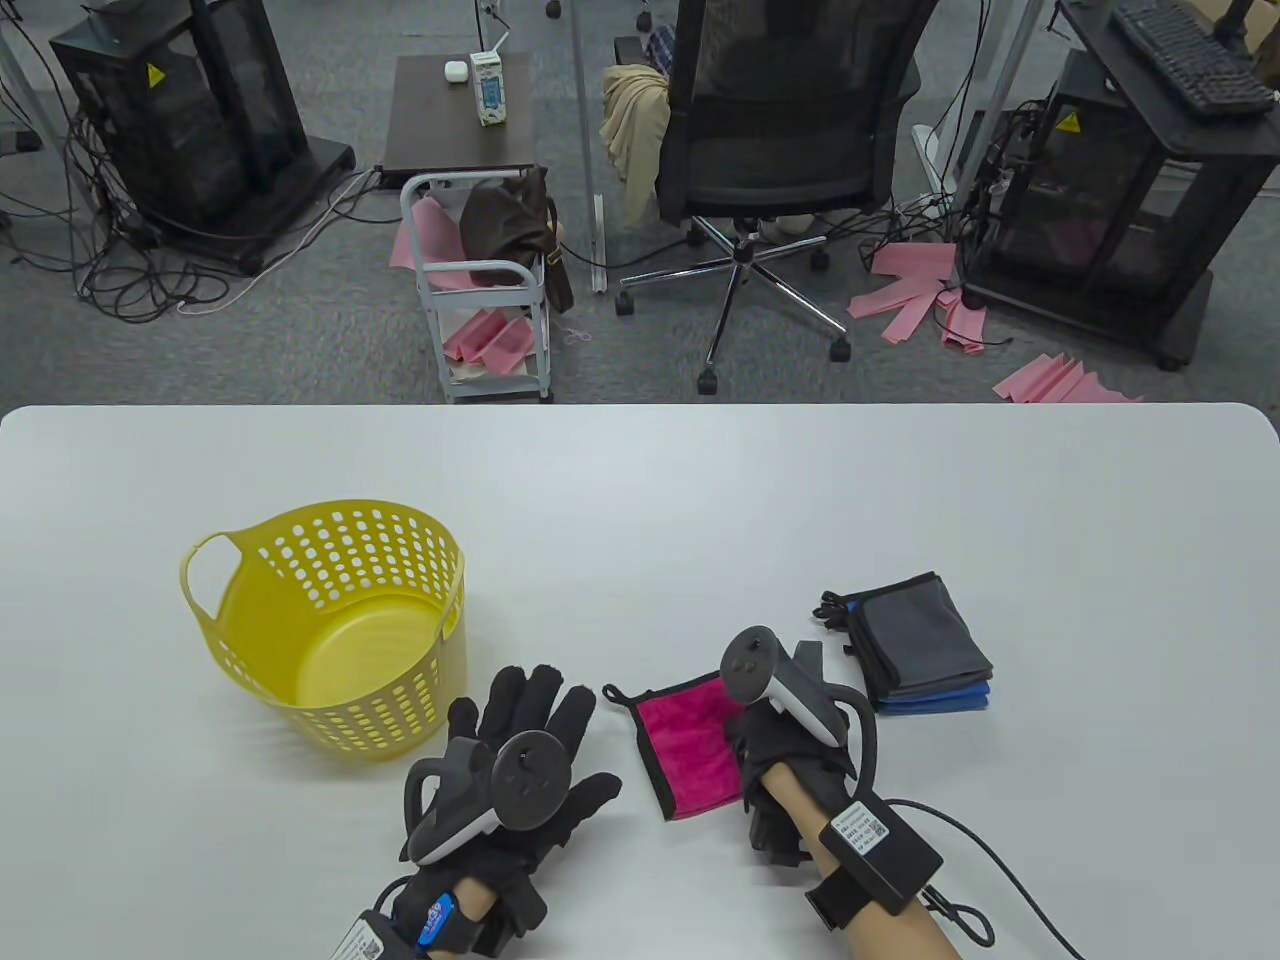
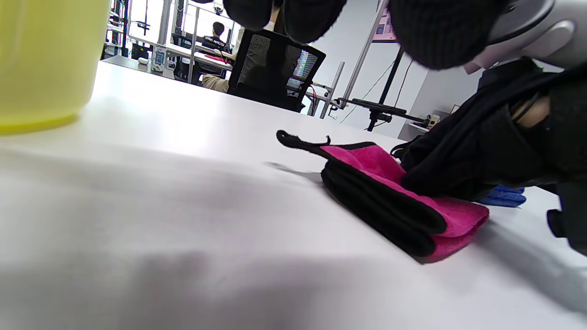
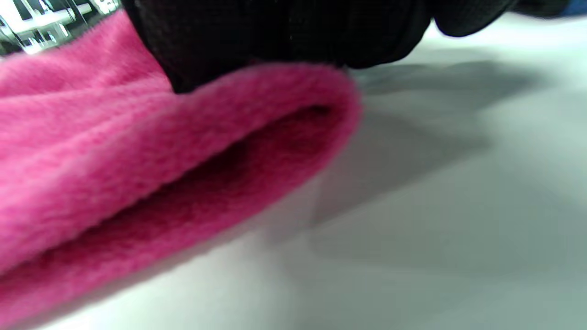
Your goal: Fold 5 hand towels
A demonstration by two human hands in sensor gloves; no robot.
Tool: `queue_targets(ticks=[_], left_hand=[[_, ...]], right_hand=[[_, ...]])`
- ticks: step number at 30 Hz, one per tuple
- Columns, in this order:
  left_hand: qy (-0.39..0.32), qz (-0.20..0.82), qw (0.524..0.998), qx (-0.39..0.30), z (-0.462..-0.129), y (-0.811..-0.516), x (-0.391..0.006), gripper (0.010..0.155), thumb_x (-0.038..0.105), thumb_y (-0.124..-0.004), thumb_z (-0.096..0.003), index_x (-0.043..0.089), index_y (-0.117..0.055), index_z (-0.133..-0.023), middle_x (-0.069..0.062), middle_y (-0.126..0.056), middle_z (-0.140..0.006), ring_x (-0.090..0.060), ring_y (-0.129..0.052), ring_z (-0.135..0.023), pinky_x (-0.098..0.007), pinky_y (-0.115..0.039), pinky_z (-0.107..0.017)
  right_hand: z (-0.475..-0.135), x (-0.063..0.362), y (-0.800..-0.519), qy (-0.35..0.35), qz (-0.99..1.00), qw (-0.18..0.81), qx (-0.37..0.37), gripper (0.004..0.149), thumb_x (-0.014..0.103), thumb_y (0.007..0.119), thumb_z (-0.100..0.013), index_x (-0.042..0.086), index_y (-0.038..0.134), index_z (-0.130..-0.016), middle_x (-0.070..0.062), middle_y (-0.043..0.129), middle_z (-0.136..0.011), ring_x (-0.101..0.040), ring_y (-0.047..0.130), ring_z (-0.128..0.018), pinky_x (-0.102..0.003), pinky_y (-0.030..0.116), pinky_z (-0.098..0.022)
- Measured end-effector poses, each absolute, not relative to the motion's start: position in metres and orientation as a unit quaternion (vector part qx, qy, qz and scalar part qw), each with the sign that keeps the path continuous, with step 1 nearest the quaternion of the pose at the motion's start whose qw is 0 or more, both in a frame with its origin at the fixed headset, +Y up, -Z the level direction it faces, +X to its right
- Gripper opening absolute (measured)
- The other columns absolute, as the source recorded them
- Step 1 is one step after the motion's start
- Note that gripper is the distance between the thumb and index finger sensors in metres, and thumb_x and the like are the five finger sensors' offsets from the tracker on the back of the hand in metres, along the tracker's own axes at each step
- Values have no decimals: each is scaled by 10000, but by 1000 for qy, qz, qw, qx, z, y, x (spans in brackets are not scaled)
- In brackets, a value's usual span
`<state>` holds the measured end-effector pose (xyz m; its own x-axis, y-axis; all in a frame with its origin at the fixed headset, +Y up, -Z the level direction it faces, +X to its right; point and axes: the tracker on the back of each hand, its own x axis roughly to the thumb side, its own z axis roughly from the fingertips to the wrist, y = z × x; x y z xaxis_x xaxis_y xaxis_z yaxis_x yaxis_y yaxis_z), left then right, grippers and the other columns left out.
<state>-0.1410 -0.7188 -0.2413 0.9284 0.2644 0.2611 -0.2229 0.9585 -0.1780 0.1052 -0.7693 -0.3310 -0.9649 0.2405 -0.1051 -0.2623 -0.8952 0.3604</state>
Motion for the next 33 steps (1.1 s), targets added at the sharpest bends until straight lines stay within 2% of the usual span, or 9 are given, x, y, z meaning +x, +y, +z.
queue_targets(ticks=[6, 8, 11, 14, 19, 24, 28, 31, 33], left_hand=[[-147, 126, 978, -74, -240, -719, -139, 853, 705, -598, -491, 298, -377, -1208, -137, -316, -1290, -486, -300, -1178, -796, -270, -738], [-149, 126, 978, -74, -240, -719, -139, 852, 704, -598, -493, 297, -378, -1208, -135, -314, -1290, -487, -301, -1178, -795, -269, -739], [-154, 124, 977, -76, -240, -720, -137, 853, 704, -599, -491, 298, -378, -1208, -135, -319, -1289, -488, -302, -1177, -796, -271, -738], [-156, 122, 977, -84, -241, -723, -135, 854, 704, -599, -491, 298, -376, -1208, -138, -318, -1289, -487, -304, -1177, -796, -272, -739], [-154, 118, 977, -91, -243, -728, -133, 854, 707, -597, -490, 301, -372, -1208, -133, -312, -1290, -485, -303, -1179, -796, -272, -738], [-151, 123, 978, -77, -245, -729, -132, 855, 711, -594, -489, 307, -365, -1207, -129, -306, -1291, -481, -301, -1181, -796, -271, -740], [-147, 123, 979, -70, -246, -729, -132, 855, 712, -593, -488, 310, -364, -1207, -129, -305, -1291, -479, -302, -1181, -796, -272, -741], [-146, 124, 979, -72, -247, -729, -132, 854, 711, -594, -488, 309, -367, -1207, -125, -306, -1291, -479, -299, -1182, -796, -271, -741], [-146, 122, 979, -74, -248, -730, -132, 855, 711, -594, -488, 308, -368, -1207, -123, -307, -1291, -480, -302, -1181, -796, -272, -741]], right_hand=[[-325, 114, -759, 184, 964, 194, -15, 394, 276, 759, -573, 88, 643, -898, -260, 683, -978, -480, 723, -747, -696, 591, -573], [-325, 128, -740, 214, 936, 278, 0, 395, 250, 707, -595, 106, 555, -929, -281, 671, -1027, -508, 760, -803, -685, 637, -586], [-331, 151, -708, 197, 924, 326, 36, 407, 226, 691, -590, 123, 516, -942, -147, 779, -947, -406, 874, -753, -634, 707, -579], [-344, 181, -678, 164, 907, 380, 82, 411, 201, 706, -577, 141, 540, -949, -100, 820, -905, -366, 881, -721, -631, 675, -593], [-374, 242, -653, 136, 889, 432, 69, 426, 188, 681, -565, 105, 569, -968, -104, 845, -869, -355, 881, -668, -641, 655, -593], [-399, 298, -664, 131, 875, 466, 14, 432, 183, 675, -558, 88, 579, -968, -108, 852, -856, -357, 878, -649, -656, 642, -584], [-405, 325, -688, 122, 887, 443, -43, 433, 185, 682, -557, 85, 585, -966, -109, 856, -852, -358, 876, -645, -653, 643, -582], [-402, 325, -706, 122, 915, 380, -58, 434, 190, 694, -561, 88, 582, -968, -118, 843, -869, -378, 857, -669, -660, 623, -589], [-398, 317, -717, 88, 953, 283, -62, 440, 214, 722, -554, 111, 601, -964, -110, 838, -884, -380, 848, -687, -653, 628, -590]])
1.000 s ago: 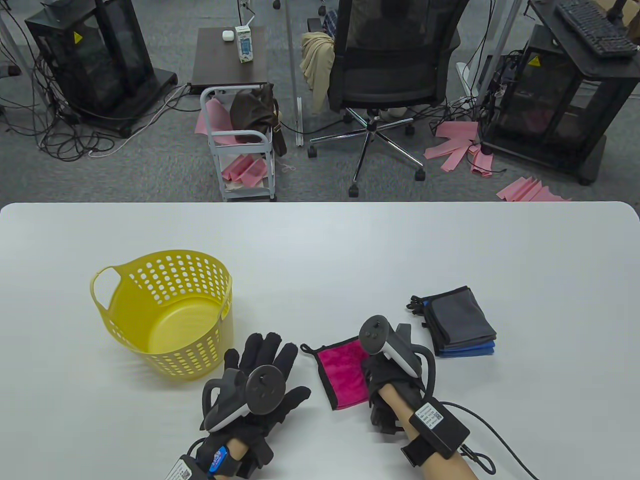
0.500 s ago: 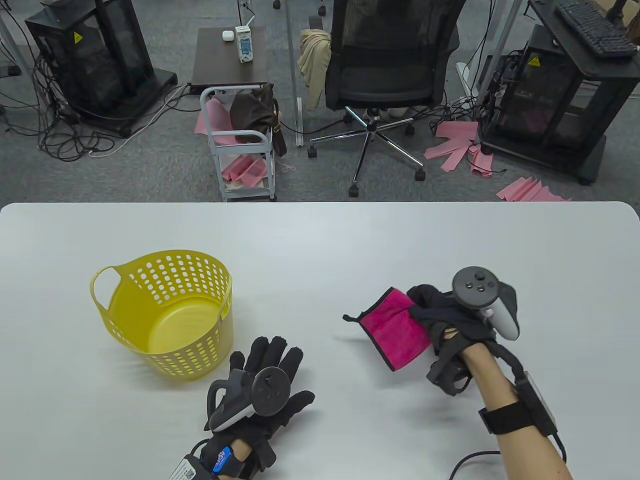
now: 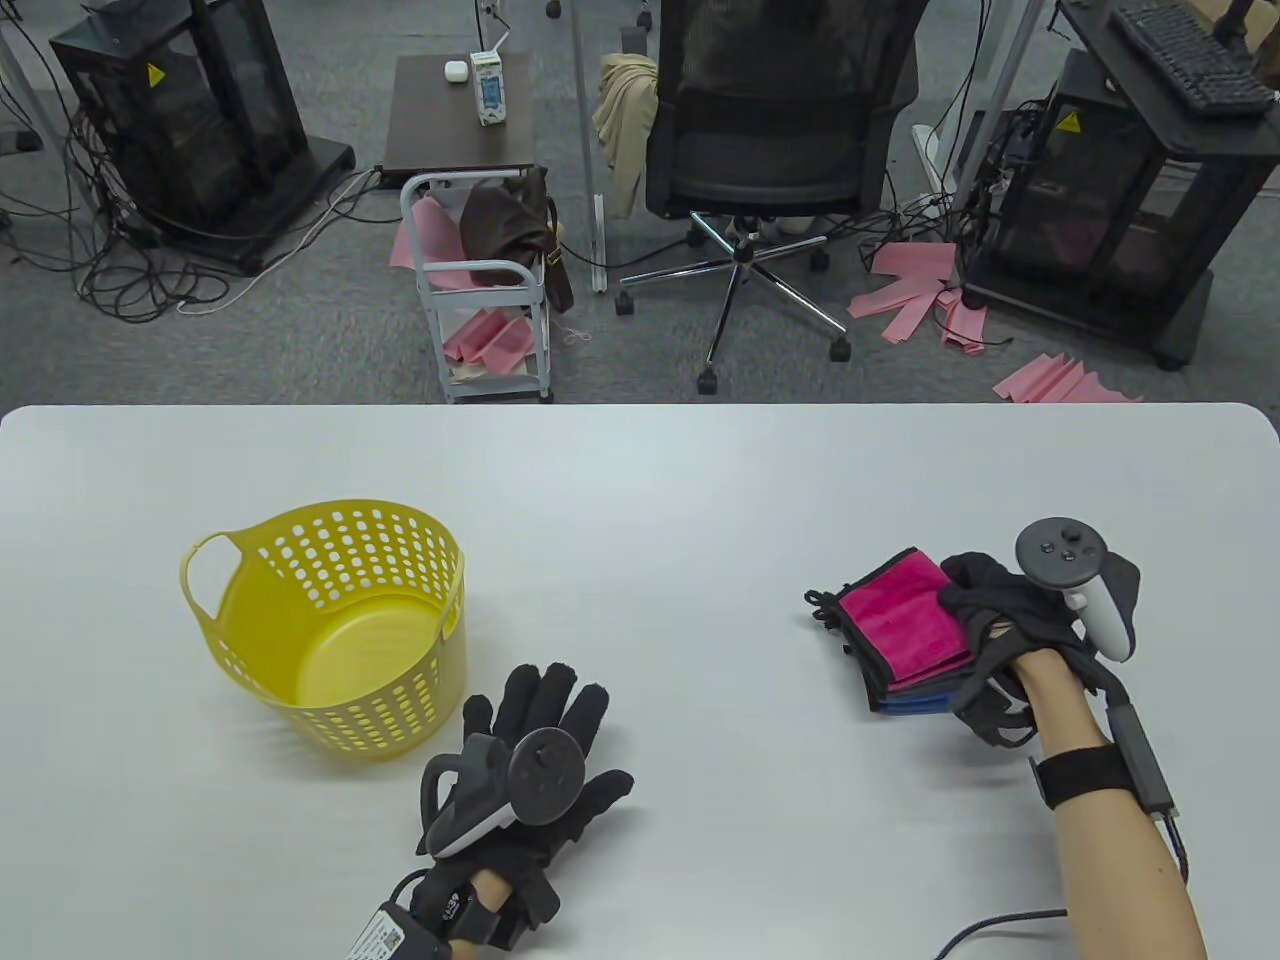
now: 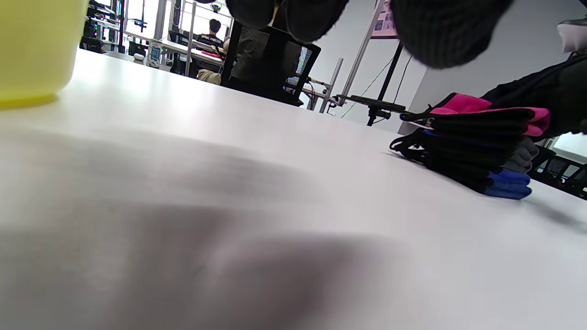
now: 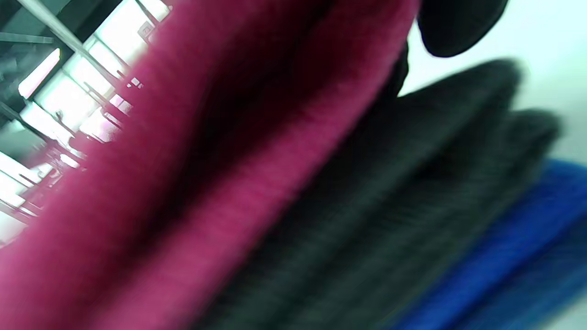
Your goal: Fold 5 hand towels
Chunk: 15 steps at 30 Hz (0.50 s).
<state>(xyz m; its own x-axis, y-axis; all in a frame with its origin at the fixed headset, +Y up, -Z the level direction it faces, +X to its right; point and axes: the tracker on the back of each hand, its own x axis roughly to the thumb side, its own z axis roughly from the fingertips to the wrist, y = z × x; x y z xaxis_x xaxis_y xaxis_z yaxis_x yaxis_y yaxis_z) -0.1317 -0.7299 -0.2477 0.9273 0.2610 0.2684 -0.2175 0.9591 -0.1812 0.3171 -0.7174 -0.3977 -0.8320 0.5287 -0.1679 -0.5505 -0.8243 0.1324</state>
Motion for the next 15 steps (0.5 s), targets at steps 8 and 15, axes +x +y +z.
queue_targets(ticks=[8, 15], left_hand=[[-146, 116, 980, -66, -247, -728, -133, 854, 713, -595, -485, 313, -369, -1205, -115, -307, -1292, -472, -306, -1184, -797, -272, -742], [-135, 111, 983, -52, -247, -726, -136, 895, 792, -557, -457, 354, -362, -1213, -85, -314, -1309, -460, -322, -1202, -808, -300, -744]], right_hand=[[-381, 289, -705, 29, 990, 123, -61, 626, 297, 787, -540, 58, 514, -1050, -244, 601, -1064, -510, 662, -843, -700, 537, -610], [-349, 237, -657, -13, 989, 138, 45, 665, 351, 794, -553, 48, 499, -1066, -286, 522, -1117, -547, 583, -913, -723, 506, -628]])
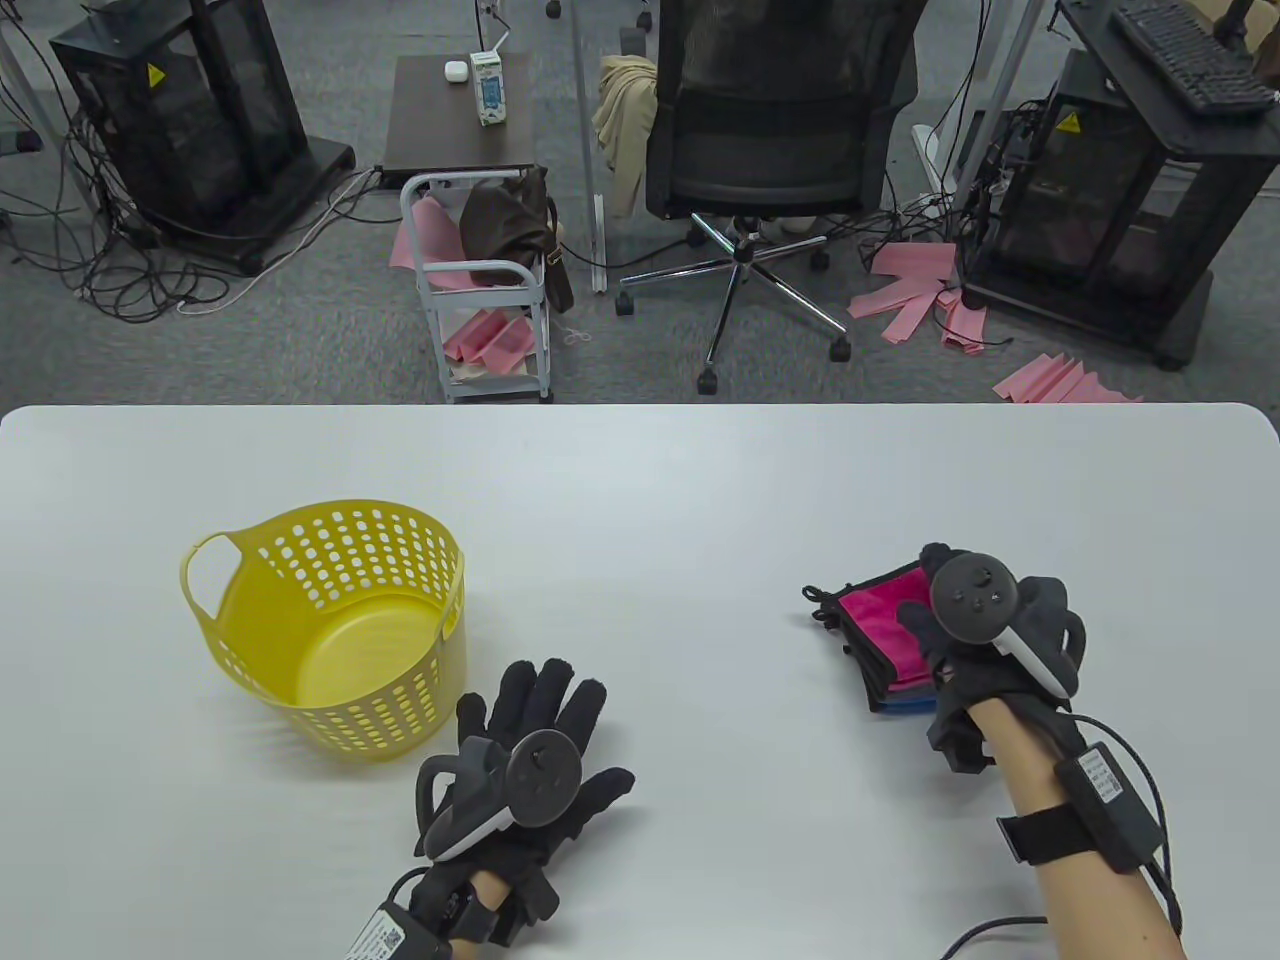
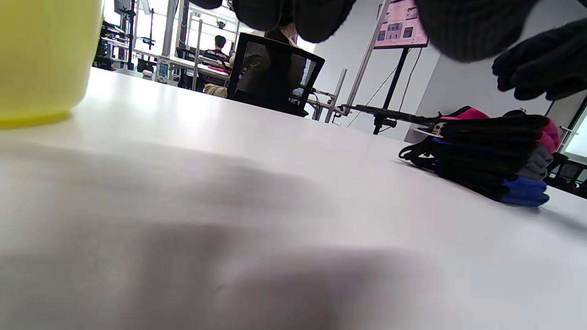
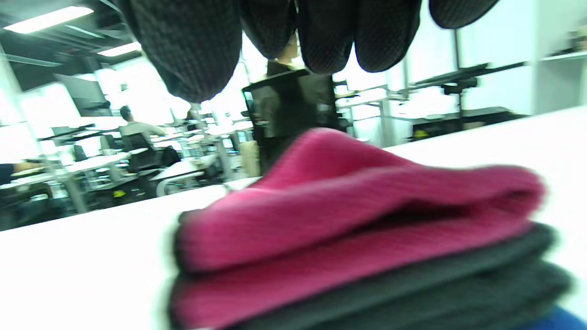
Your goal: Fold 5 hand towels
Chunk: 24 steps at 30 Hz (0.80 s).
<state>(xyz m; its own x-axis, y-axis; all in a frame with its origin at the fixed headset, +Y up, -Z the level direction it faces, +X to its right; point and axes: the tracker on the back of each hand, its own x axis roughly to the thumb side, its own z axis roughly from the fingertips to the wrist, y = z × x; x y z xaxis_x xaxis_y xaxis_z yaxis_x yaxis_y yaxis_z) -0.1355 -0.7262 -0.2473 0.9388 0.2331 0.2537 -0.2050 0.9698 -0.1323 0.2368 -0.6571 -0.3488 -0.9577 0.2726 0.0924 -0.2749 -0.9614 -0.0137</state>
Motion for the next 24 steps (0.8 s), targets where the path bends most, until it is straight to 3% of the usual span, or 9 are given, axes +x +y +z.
queue_targets(ticks=[5, 10, 17, 24], left_hand=[[-133, 99, 985, -44, -247, -725, -139, 926, 826, -539, -443, 363, -340, -1220, -97, -291, -1315, -472, -303, -1204, -817, -290, -739], [-131, 95, 986, -30, -247, -725, -140, 921, 819, -533, -445, 357, -342, -1219, -108, -294, -1312, -479, -304, -1199, -815, -290, -739], [-143, 91, 985, -35, -248, -726, -138, 926, 824, -528, -445, 361, -324, -1222, -108, -276, -1314, -483, -286, -1199, -817, -278, -739], [-146, 87, 984, -48, -251, -732, -136, 921, 817, -531, -448, 362, -317, -1219, -110, -267, -1313, -483, -278, -1198, -817, -272, -737]], right_hand=[[-320, 177, -647, 27, 974, 153, 162, 750, 447, 718, -599, 73, 334, -1123, -304, 297, -1186, -600, 341, -1004, -784, 374, -657], [-295, 130, -659, 83, 964, 110, 226, 834, 585, 641, -612, 127, 193, -1146, -286, 139, -1206, -629, 126, -1002, -846, 245, -623], [-273, 107, -693, 99, 964, 51, 243, 937, 739, 547, -572, 131, 123, -1145, -296, 91, -1205, -661, 85, -980, -883, 247, -579], [-271, 107, -741, 123, 962, 34, 241, 948, 762, 512, -563, 132, 99, -1139, -293, 74, -1203, -661, 79, -979, -890, 247, -569]])
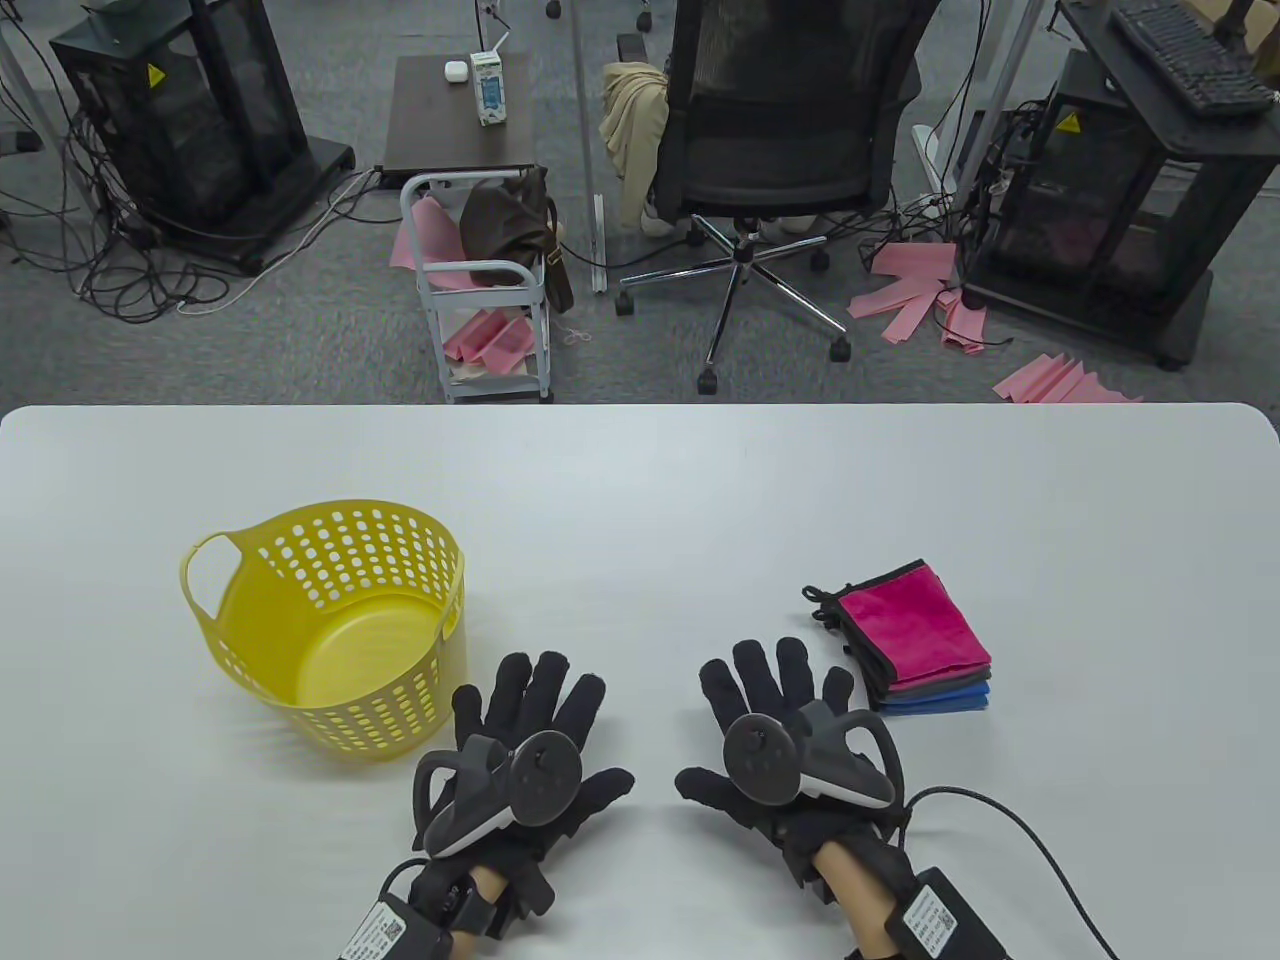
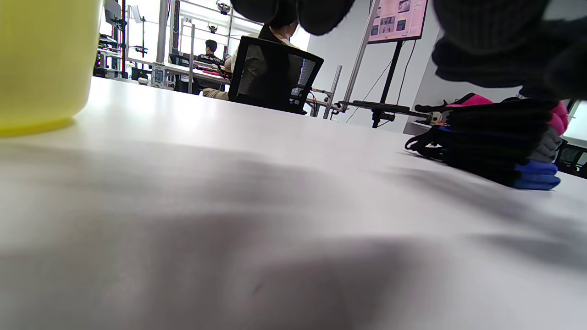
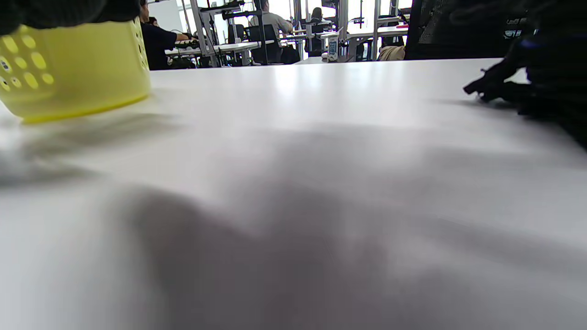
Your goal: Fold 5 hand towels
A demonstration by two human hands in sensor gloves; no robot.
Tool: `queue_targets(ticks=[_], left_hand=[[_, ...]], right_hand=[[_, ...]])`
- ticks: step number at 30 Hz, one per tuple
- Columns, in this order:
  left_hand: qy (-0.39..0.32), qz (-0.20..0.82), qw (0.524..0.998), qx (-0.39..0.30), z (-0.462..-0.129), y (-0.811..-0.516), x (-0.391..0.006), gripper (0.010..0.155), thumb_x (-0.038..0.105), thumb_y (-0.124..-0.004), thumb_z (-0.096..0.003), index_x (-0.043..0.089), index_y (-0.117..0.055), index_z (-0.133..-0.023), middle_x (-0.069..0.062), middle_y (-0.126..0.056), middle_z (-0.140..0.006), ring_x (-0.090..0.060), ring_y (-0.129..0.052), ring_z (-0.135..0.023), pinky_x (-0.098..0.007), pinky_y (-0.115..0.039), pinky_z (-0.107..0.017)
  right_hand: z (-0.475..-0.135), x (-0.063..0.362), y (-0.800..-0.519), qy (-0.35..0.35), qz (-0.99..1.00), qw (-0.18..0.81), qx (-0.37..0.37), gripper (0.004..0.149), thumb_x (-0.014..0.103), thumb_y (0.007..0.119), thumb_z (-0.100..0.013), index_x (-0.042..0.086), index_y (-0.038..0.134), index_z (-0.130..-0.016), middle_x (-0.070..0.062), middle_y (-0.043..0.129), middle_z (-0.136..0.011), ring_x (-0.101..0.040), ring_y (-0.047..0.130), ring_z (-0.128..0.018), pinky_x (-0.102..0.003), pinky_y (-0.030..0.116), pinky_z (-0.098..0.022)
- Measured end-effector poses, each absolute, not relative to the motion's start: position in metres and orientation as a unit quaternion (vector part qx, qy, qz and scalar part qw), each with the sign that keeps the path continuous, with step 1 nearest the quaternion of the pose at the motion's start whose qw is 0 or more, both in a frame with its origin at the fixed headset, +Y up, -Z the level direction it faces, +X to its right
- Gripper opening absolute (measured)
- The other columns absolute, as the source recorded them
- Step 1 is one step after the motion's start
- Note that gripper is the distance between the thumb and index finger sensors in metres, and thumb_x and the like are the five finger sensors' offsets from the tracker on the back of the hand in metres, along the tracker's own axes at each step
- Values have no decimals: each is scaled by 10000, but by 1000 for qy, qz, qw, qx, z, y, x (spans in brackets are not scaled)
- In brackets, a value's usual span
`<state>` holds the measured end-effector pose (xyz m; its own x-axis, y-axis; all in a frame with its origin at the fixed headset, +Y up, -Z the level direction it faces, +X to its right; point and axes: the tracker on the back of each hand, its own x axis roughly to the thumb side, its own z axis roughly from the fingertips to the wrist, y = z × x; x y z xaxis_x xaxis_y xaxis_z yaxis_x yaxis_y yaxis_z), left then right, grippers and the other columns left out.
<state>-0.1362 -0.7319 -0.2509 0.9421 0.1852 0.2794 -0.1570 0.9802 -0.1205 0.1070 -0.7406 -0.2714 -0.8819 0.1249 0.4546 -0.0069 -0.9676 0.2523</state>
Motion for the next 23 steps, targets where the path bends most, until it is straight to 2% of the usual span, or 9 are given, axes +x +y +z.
queue_targets(ticks=[8, 23], left_hand=[[-145, 90, 984, -54, -252, -733, -135, 917, 809, -535, -451, 360, -314, -1219, -113, -256, -1312, -484, -267, -1198, -817, -265, -738], [-167, 82, 981, -56, -251, -732, -128, 911, 804, -537, -457, 356, -316, -1219, -114, -257, -1311, -486, -269, -1194, -815, -266, -737]], right_hand=[[-269, 109, -749, 114, 963, 18, 245, 940, 756, 506, -564, 132, 95, -1135, -291, 83, -1202, -655, 83, -981, -887, 239, -565], [-271, 110, -748, 114, 963, 24, 243, 927, 747, 498, -568, 130, 104, -1136, -294, 98, -1204, -649, 90, -987, -884, 227, -565]])
